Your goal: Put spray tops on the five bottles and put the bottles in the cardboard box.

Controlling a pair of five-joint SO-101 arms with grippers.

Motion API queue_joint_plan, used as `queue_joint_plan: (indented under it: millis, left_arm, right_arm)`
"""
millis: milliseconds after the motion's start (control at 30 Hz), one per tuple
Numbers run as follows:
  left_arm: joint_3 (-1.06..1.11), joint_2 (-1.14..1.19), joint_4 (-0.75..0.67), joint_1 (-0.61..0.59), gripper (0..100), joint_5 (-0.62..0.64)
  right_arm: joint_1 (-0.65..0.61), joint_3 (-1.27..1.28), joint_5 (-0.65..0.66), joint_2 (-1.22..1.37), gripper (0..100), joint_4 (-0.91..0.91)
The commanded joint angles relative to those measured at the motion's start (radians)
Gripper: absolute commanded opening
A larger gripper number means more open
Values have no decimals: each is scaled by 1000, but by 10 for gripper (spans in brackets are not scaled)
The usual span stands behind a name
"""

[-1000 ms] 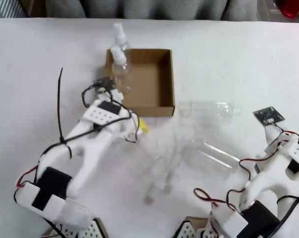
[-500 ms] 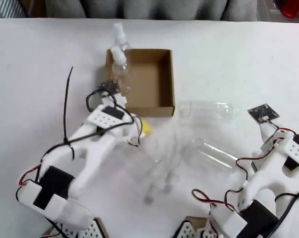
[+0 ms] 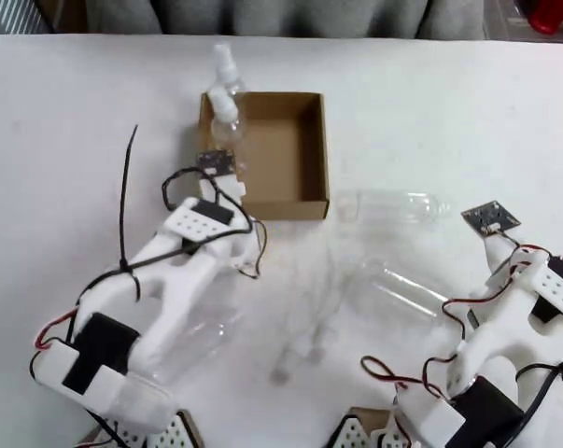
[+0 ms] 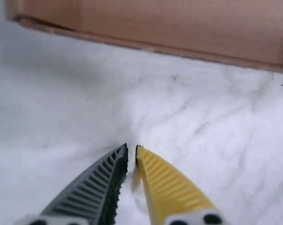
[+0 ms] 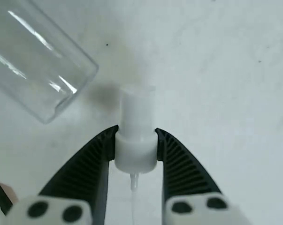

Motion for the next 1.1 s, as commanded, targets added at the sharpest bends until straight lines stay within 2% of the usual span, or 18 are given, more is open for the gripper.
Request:
queue_joint_plan:
  millis: [0,100,233,333,433,533,733,867,1067]
  left_arm:
    - [-14,-16,8,-53,46,-83]
    - [-48,-30,12,-120,46,-256]
    - [-118,-105,132,-170,46,-522]
    - [-143,-188,249,-162,45,-651]
    - [-132,-263,313,-139,46,-707]
    - [-72,-334,341,-101,46,-795]
    - [120,-507,342,-13,43,-1080]
    - [187,-697,393,-19,42,-1120]
    - [206,-951,620,-4,42,-1120]
  right_arm:
    - [-8,-6,11,-5,18,-10]
    - [-8,-6,11,-5,18,-10]
    - [-8,-6,11,-5,18,-10]
    - [-8,-6,9,-5,18,-10]
    - [-8,-6,9,-5,18,-10]
    - [-8,-6,11,-5,18,-10]
    - [-7,-6,11,-5,18,-10]
    - [-8,-6,11,-5,18,-10]
    - [-8,-6,11,-5,18,-10]
